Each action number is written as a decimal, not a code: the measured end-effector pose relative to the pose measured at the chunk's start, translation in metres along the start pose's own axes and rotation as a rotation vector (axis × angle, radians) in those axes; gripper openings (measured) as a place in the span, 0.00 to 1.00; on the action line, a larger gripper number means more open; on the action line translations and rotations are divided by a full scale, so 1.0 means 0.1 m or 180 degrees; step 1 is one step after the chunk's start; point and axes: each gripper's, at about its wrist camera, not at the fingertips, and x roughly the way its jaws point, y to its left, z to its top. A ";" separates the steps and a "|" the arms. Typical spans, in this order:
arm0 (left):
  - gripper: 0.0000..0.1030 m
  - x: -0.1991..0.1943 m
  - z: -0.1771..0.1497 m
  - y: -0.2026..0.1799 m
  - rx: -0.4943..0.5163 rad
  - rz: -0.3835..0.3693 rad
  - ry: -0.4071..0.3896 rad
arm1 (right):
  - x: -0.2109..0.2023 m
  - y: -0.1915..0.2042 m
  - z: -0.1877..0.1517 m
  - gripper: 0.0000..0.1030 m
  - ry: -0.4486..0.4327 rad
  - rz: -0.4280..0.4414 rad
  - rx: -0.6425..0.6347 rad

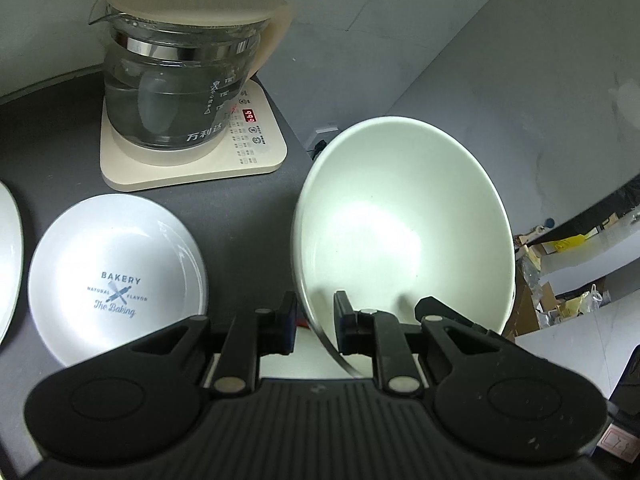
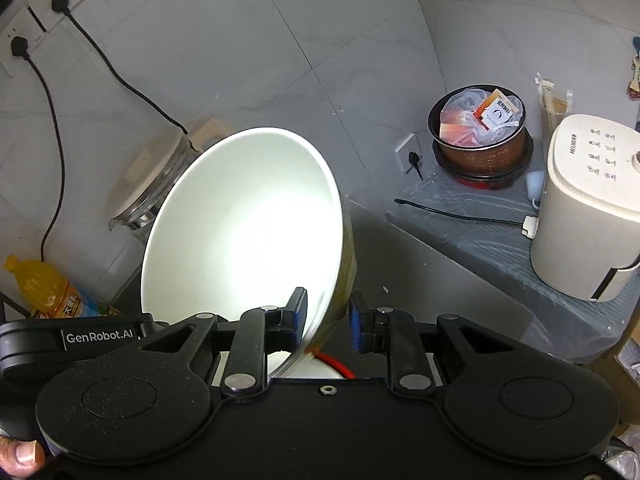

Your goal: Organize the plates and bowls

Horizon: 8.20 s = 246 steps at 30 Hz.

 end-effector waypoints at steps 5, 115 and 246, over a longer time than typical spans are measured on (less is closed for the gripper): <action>0.17 -0.10 -0.10 0.02 0.0038 -0.0029 0.0006 | -0.08 0.02 -0.10 0.21 -0.0024 -0.0019 0.0007; 0.64 -1.19 -0.73 1.86 -0.1205 0.1072 -0.0185 | 0.30 1.65 -0.64 0.84 0.0900 0.0674 -0.1497; 0.10 -1.44 -1.00 2.99 -0.2894 0.0963 -0.1207 | 1.70 2.40 -0.56 0.11 0.1602 0.1581 -0.2248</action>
